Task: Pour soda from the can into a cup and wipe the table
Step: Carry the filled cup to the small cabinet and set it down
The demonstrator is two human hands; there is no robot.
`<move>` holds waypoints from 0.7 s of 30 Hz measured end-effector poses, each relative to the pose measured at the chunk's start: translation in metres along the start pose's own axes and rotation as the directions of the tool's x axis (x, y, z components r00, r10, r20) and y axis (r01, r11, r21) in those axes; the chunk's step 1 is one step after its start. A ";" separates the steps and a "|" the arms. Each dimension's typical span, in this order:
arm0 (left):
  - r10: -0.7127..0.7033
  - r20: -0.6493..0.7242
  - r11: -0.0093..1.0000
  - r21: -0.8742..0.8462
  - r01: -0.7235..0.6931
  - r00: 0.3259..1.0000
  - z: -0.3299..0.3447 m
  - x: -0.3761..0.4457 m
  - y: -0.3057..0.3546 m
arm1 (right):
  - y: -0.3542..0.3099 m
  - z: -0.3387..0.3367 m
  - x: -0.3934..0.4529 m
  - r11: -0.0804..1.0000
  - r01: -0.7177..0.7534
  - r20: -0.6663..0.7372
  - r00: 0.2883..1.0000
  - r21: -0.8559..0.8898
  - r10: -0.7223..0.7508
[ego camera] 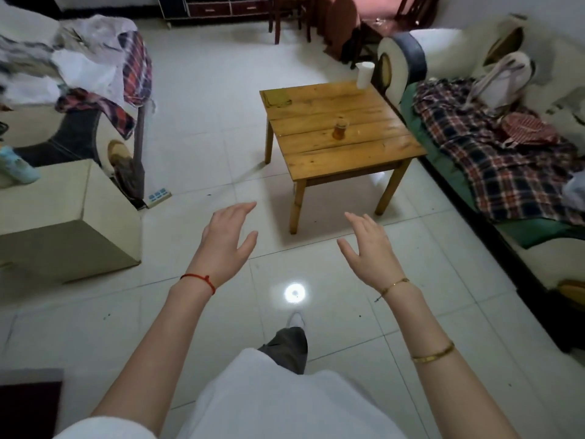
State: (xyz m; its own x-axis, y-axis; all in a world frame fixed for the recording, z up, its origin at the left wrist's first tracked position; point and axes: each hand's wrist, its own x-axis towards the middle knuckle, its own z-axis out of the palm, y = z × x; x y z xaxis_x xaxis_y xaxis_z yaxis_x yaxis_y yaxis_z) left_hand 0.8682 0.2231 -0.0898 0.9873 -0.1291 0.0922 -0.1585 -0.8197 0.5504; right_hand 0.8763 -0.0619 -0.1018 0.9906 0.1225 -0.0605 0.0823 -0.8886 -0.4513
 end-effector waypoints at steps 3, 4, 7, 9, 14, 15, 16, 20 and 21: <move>0.023 0.000 1.000 -0.015 -0.023 1.000 0.007 0.055 0.011 | 0.020 -0.020 0.041 1.000 -0.020 -0.006 1.000 0.005 0.021; 0.028 -0.002 0.999 -0.024 -0.028 1.000 0.009 0.074 0.017 | 0.026 -0.027 0.058 1.000 -0.028 -0.011 1.000 0.006 0.028; 0.067 0.002 0.997 -0.031 -0.067 0.998 0.017 0.129 0.031 | 0.043 -0.048 0.103 0.999 -0.053 -0.050 0.997 0.007 0.054; 0.088 0.019 0.996 -0.033 -0.087 0.996 0.024 0.163 0.038 | 0.054 -0.059 0.129 0.997 -0.074 -0.071 0.995 0.013 0.075; 0.121 0.080 0.993 -0.018 -0.120 0.989 0.041 0.233 0.048 | 0.085 -0.077 0.179 0.992 -0.128 -0.080 0.988 0.021 0.129; 0.123 0.093 0.992 -0.015 -0.122 0.988 0.045 0.244 0.050 | 0.092 -0.079 0.189 0.990 -0.135 -0.081 0.987 0.027 0.137; 0.123 0.108 0.992 -0.011 -0.123 0.986 0.049 0.255 0.052 | 0.099 -0.081 0.198 0.989 -0.143 -0.082 0.986 0.033 0.145; 0.107 0.148 0.994 -0.002 -0.108 0.983 0.068 0.297 0.059 | 0.127 -0.085 0.238 0.988 -0.148 -0.078 0.985 0.052 0.151; 0.105 0.147 0.994 -0.002 -0.106 0.984 0.073 0.308 0.061 | 0.134 -0.085 0.249 0.987 -0.145 -0.069 0.986 0.062 0.149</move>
State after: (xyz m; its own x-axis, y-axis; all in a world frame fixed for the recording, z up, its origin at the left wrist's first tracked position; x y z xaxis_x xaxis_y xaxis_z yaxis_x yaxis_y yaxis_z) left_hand 1.1629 0.0921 -0.0883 0.9551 -0.2951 0.0262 -0.2620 -0.8002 0.5395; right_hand 1.1431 -0.1886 -0.1015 0.9970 -0.0426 -0.0653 -0.0693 -0.8678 -0.4921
